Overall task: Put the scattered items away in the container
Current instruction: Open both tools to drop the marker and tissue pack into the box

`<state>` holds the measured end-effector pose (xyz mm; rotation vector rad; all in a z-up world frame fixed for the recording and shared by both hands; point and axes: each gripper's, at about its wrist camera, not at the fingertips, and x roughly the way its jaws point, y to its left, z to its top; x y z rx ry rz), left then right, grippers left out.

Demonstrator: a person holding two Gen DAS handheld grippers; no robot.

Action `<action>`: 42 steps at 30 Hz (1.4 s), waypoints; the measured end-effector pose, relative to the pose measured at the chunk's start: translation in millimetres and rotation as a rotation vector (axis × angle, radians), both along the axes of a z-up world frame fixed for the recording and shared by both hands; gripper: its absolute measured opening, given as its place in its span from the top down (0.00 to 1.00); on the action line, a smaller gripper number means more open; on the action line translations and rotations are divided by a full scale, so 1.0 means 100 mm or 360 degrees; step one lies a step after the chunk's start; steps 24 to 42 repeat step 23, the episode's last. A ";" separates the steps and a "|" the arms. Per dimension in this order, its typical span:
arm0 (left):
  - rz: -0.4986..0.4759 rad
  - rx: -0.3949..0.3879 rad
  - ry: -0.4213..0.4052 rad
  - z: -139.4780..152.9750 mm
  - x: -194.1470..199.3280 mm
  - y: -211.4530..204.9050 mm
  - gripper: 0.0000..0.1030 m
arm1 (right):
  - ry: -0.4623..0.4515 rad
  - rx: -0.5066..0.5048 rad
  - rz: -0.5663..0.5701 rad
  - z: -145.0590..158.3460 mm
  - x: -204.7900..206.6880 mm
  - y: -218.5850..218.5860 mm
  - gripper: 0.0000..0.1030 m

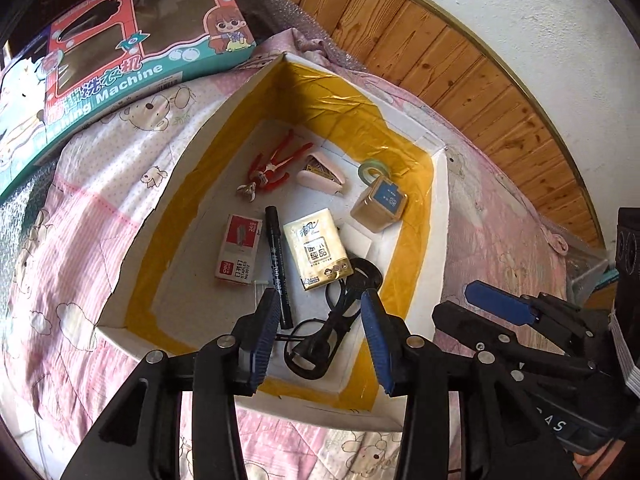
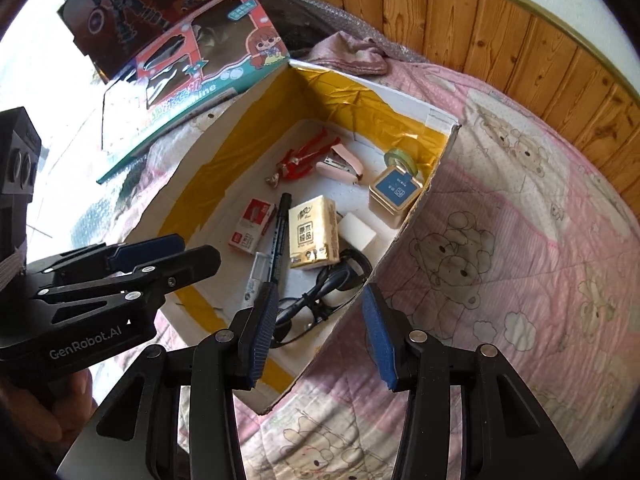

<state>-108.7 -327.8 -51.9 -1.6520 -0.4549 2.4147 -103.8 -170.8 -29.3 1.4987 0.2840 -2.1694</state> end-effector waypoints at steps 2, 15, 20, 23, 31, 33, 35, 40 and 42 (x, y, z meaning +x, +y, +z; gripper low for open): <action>-0.0010 -0.0018 0.0039 0.11 0.08 0.00 0.55 | 0.0063 0.0080 0.0024 0.07 0.09 -0.08 0.54; 0.0074 -0.0043 0.0177 0.48 0.54 -0.28 0.47 | 0.0045 0.0014 0.0002 0.31 0.46 -0.23 0.50; 0.0084 -0.0052 0.0213 0.57 0.68 -0.33 0.47 | 0.0101 0.0019 -0.0004 0.43 0.56 -0.26 0.50; 0.0087 -0.0068 0.0236 0.64 0.74 -0.35 0.47 | 0.0125 0.0037 0.0001 0.48 0.61 -0.29 0.50; 0.0087 -0.0068 0.0236 0.64 0.74 -0.35 0.47 | 0.0125 0.0037 0.0001 0.48 0.61 -0.29 0.50; 0.0087 -0.0068 0.0236 0.64 0.74 -0.35 0.47 | 0.0125 0.0037 0.0001 0.48 0.61 -0.29 0.50; 0.0087 -0.0068 0.0236 0.64 0.74 -0.35 0.47 | 0.0125 0.0037 0.0001 0.48 0.61 -0.29 0.50; 0.0087 -0.0068 0.0236 0.64 0.74 -0.35 0.47 | 0.0125 0.0037 0.0001 0.48 0.61 -0.29 0.50; 0.0087 -0.0068 0.0236 0.64 0.74 -0.35 0.47 | 0.0125 0.0037 0.0001 0.48 0.61 -0.29 0.50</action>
